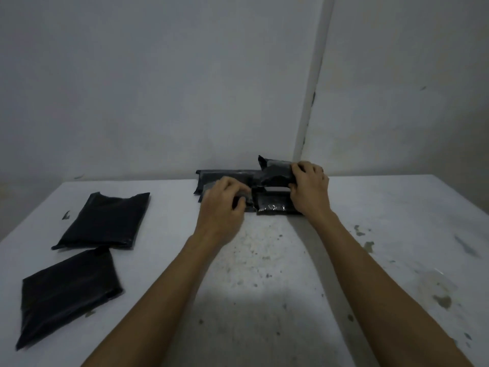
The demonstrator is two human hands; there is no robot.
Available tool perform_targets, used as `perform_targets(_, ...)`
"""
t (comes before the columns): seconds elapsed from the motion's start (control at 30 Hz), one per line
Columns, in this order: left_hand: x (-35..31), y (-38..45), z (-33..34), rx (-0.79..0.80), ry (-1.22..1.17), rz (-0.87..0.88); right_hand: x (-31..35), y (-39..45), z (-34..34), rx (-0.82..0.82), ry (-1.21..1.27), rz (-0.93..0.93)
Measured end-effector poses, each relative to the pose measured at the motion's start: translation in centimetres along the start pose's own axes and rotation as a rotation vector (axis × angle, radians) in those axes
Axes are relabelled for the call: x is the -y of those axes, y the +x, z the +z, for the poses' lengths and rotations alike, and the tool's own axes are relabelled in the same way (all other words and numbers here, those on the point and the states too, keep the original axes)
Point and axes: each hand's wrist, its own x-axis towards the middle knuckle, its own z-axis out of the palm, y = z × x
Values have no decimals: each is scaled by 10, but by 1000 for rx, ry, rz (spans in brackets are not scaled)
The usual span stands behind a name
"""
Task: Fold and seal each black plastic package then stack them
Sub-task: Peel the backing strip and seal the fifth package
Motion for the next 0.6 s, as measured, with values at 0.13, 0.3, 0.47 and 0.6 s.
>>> perform_targets(0.13,18,30,12,80,117,-32,-6,32,16,135,38,36)
perform_targets(0.3,28,28,26,69,148,-47,-9,40,27,192,149,88)
perform_targets(0.47,24,30,28,81,124,-78,-9,35,27,192,173,104)
perform_targets(0.6,18,28,14,74,34,-95,-2,28,16,137,146,46)
